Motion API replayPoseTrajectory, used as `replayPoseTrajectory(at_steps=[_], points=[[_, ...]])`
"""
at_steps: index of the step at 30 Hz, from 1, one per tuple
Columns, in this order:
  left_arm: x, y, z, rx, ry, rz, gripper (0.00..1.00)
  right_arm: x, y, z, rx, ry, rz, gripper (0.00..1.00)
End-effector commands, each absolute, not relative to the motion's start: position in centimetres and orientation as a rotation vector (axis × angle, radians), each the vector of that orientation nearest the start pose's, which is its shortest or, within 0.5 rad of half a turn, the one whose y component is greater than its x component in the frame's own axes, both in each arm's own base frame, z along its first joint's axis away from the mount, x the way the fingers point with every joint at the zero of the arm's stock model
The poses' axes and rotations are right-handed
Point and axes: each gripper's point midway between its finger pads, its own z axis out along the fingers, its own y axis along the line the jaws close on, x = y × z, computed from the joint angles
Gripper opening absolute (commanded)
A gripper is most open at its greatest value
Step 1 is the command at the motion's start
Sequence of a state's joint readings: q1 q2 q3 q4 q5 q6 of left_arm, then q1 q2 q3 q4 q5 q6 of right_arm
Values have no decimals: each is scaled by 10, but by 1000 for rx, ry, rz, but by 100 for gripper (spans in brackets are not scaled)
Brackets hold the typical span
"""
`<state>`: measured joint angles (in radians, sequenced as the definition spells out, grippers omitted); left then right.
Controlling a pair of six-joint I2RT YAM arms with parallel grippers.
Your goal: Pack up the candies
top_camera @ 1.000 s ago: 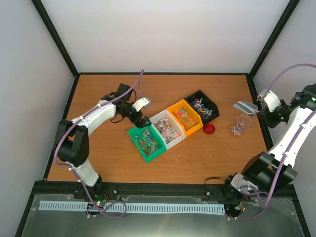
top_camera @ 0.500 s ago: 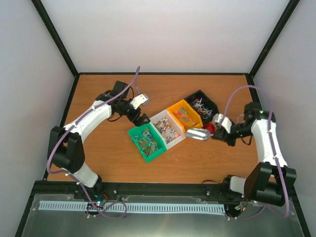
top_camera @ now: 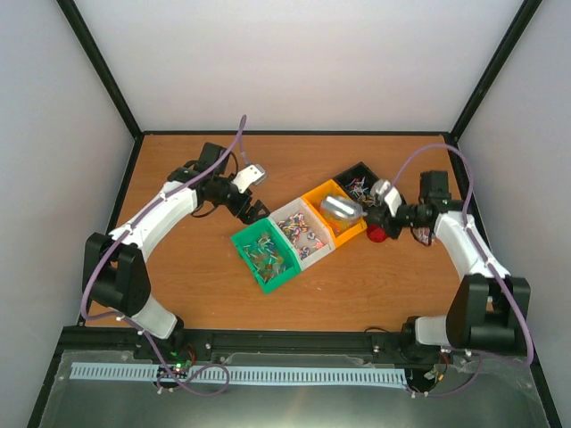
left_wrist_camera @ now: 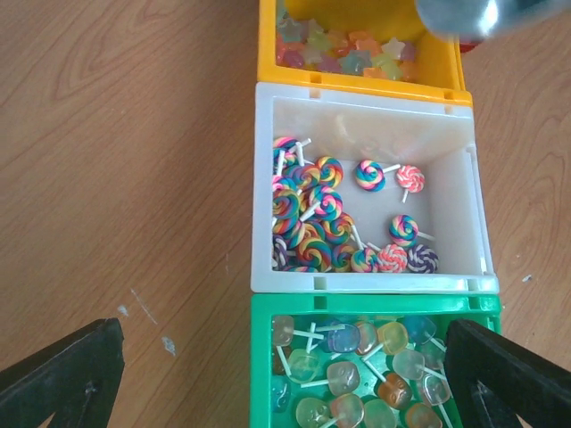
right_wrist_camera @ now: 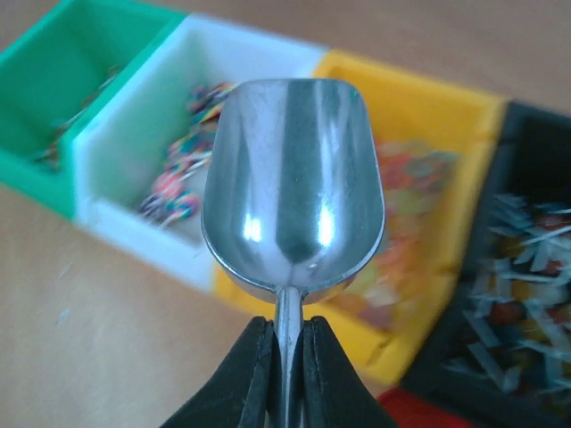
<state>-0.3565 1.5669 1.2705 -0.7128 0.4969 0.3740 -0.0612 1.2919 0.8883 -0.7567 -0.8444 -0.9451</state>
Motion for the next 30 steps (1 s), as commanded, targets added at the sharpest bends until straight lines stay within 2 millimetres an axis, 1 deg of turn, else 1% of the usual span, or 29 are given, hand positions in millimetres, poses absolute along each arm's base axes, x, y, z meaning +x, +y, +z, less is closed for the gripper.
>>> replayPoseTrajectory(at_steps=[1,3,7,8,9,11,12,16,19,21,27,30], points=[[355,-207,195,1001,2244,-610,100,369,106,199,-932,1957,579,3],[358,-204,194,987,2255,-605,100,402,96,205,-867,2002,516,3],[359,-201,192,973,2265,-593,100,462,72,202,-807,2114,386,3],[359,-200,192,971,2267,-592,100,473,66,199,-810,2140,372,3],[358,-199,191,973,2266,-591,100,485,61,204,-812,2147,363,3],[357,-198,189,975,2271,-587,100,503,48,200,-811,2160,345,3],[356,-198,188,981,2271,-582,100,510,40,196,-814,2176,338,3],[353,-194,184,994,2280,-561,100,528,11,174,-788,2234,355,3],[351,-194,182,1000,2284,-562,100,537,-5,155,-756,2263,375,4],[350,-194,181,1002,2287,-561,100,542,-14,138,-737,2297,374,4],[348,-191,180,1002,2294,-549,100,547,-36,103,-705,2360,355,4],[348,-191,179,1003,2297,-546,100,546,-39,90,-717,2367,385,6]])
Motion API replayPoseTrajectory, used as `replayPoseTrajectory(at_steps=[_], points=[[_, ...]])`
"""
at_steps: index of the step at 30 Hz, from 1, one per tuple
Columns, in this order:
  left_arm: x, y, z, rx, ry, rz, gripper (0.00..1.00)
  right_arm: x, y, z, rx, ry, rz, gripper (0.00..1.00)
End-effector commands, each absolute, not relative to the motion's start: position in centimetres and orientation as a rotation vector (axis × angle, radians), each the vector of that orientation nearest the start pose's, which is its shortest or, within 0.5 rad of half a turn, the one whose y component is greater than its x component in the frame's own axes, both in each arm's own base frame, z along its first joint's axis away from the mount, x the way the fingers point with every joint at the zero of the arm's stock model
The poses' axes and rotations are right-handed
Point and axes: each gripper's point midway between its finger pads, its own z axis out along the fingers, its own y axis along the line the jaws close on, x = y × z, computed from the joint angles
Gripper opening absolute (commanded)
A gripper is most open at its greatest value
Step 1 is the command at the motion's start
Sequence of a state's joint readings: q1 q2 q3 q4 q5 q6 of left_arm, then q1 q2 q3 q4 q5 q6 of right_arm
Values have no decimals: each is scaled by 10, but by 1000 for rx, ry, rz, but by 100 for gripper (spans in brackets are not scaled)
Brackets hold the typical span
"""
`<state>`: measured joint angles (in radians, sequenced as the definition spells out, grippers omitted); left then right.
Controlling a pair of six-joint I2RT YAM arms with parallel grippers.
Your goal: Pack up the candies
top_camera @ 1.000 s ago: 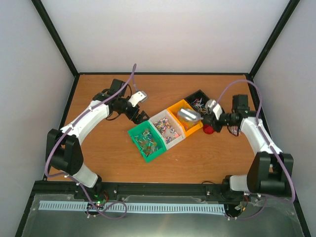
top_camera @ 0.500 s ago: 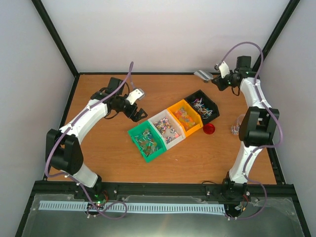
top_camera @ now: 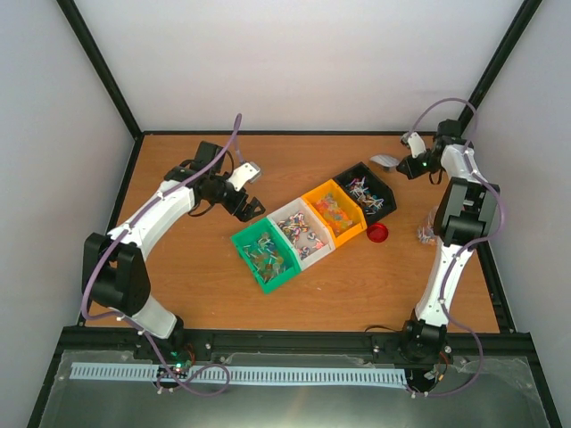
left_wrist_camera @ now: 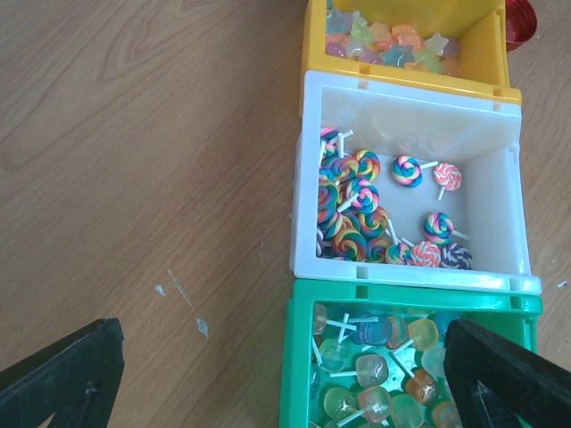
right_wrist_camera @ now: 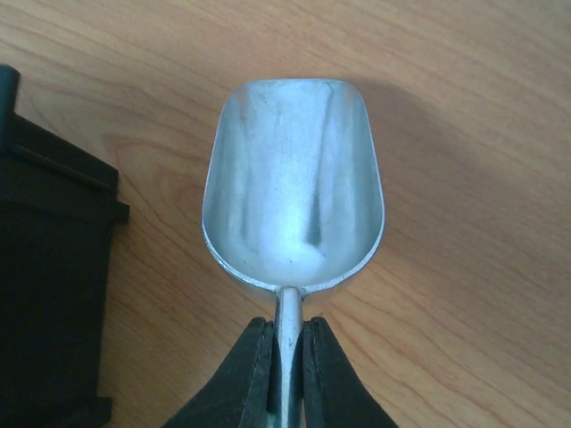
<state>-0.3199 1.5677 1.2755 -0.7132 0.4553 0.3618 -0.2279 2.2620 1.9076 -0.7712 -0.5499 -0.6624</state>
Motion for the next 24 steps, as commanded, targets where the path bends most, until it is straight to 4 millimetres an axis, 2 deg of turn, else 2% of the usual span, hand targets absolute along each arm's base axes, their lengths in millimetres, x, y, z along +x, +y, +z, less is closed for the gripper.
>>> replayPoseTrajectory(at_steps=[1,7,13,16,18,20,21,24], points=[[349,-191,179,1002,2297,-545,100,545,-40,86,-721,2369,395,6],[349,-191,178,1004,2303,-542,100,540,-46,71,-736,2374,417,14],[350,-190,178,1009,2301,-538,100,533,-52,74,-743,2368,429,29],[351,-191,179,1011,2302,-541,100,529,-52,87,-742,2346,448,44],[351,-192,181,1016,2305,-543,100,524,-52,103,-737,2328,466,58],[352,-192,184,1016,2298,-539,100,516,-51,121,-740,2306,482,85],[352,-192,185,1015,2295,-537,100,510,-51,130,-741,2298,490,93],[351,-191,185,1007,2290,-534,100,487,-56,159,-753,2272,480,100]])
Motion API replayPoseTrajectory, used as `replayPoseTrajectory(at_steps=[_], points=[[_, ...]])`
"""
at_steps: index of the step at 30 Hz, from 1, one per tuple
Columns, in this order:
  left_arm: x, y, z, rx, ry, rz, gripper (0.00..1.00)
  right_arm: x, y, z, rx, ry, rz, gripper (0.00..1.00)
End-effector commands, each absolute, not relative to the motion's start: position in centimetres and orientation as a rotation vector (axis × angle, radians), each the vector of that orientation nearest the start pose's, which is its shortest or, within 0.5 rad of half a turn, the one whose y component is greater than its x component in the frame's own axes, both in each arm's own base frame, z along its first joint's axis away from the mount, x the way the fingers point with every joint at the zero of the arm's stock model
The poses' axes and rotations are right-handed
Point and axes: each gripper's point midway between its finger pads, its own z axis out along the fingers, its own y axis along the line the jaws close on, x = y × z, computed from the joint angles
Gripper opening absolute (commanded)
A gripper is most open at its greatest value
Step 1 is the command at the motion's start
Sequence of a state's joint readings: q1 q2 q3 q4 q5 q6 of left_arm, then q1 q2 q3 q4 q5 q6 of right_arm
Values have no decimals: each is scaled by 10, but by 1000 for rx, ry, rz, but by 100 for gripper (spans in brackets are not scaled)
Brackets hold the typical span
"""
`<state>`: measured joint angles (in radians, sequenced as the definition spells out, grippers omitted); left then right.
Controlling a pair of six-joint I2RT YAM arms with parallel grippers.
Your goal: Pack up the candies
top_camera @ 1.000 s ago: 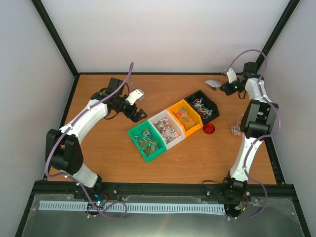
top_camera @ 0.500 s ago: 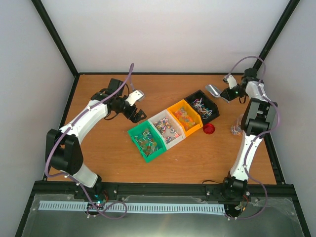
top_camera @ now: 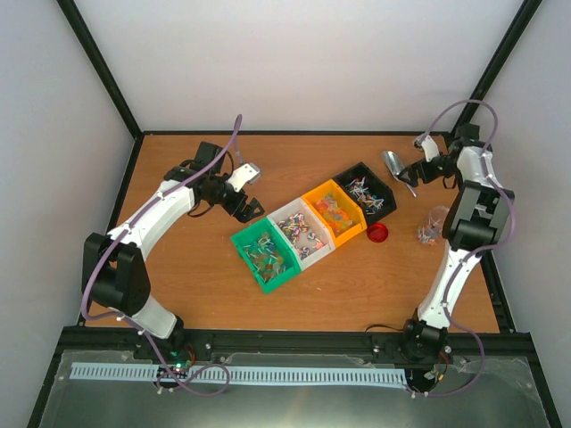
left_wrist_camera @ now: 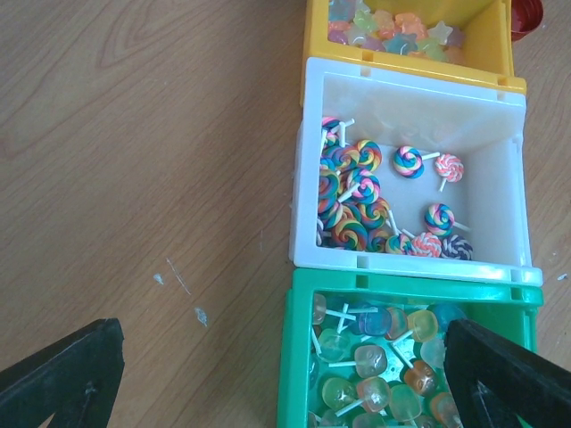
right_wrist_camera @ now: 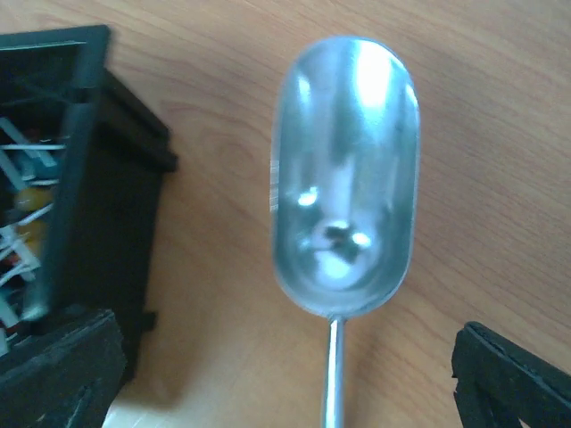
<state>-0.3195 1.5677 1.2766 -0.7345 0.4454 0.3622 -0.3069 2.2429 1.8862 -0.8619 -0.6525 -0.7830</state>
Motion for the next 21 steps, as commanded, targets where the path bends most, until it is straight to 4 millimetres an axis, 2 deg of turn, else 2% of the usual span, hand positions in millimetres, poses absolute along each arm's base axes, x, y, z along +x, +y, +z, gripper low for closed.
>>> replayPoseTrajectory(at_steps=[1,5,8,11,15,21], points=[[351,-191,185,1002,2289,-532,100,478,-59,163,-752,2276,474,100],[351,-190,185,982,2283,-532,100,440,-82,174,-707,2321,409,100],[353,-191,185,963,2290,-541,100,412,-102,170,-657,2367,348,100],[355,-192,186,949,2290,-551,100,390,-112,163,-614,2408,306,100],[356,-196,188,949,2279,-574,100,376,-111,155,-576,2440,263,100],[357,-196,189,947,2258,-568,100,370,-109,145,-552,2476,266,100]])
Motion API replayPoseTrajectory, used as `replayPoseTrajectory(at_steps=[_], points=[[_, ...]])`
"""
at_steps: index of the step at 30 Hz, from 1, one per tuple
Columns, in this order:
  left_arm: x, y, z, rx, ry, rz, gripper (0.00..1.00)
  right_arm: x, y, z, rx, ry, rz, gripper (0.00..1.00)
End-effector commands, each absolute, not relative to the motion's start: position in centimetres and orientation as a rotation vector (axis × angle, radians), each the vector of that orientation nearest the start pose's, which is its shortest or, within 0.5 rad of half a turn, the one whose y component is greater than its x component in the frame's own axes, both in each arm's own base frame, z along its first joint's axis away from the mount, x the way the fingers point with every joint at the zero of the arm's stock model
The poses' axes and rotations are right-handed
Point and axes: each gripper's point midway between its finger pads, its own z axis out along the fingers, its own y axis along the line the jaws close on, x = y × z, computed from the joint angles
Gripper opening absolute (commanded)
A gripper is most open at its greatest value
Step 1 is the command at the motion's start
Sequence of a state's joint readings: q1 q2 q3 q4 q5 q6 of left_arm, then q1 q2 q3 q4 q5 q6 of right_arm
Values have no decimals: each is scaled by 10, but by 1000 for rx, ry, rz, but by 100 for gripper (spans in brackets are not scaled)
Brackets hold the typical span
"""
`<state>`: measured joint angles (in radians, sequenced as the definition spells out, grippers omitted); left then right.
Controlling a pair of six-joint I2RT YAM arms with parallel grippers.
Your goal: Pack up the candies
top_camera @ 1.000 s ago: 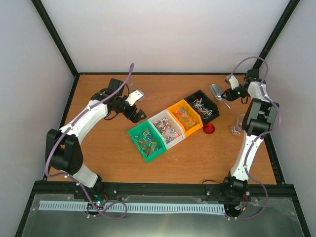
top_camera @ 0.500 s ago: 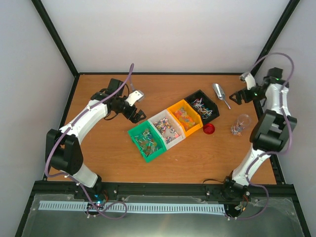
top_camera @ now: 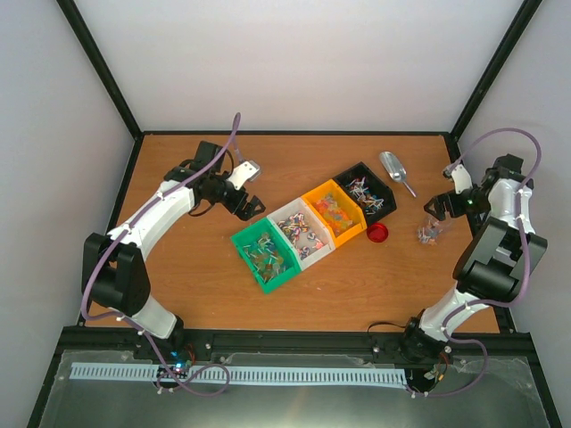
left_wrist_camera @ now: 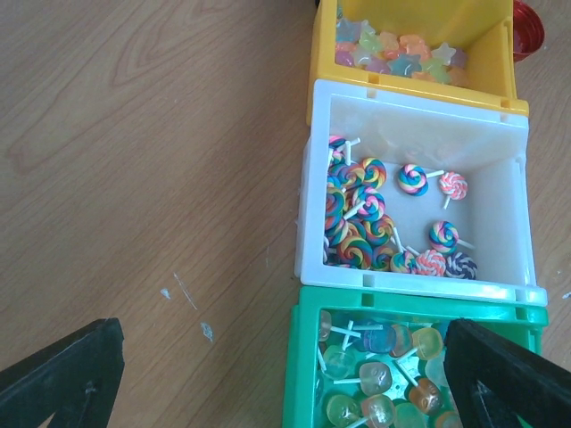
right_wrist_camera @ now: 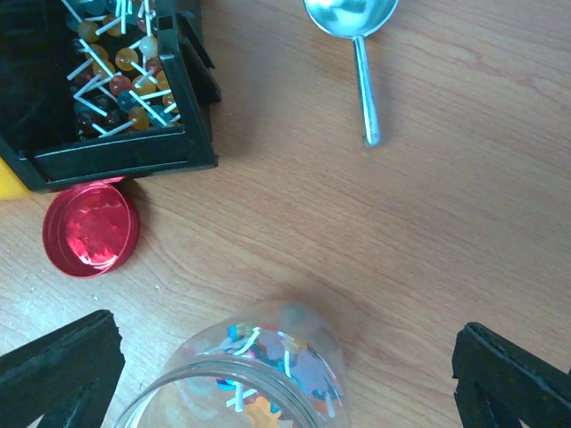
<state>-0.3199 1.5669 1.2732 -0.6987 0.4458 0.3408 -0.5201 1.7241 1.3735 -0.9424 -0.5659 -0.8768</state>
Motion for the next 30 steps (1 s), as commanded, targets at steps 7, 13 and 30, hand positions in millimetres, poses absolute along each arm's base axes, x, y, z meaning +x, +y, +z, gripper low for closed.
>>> replayPoseTrajectory(at_steps=[7,13,30], points=[[355,-193,183,949,2261,-551,100,358,-103,134,-582,2498,274,96],[358,-195,182,941,2266,-560,100,347,-101,131,-609,2494,220,93],[361,-191,179,930,2274,-527,100,343,-95,143,-655,2446,205,69]])
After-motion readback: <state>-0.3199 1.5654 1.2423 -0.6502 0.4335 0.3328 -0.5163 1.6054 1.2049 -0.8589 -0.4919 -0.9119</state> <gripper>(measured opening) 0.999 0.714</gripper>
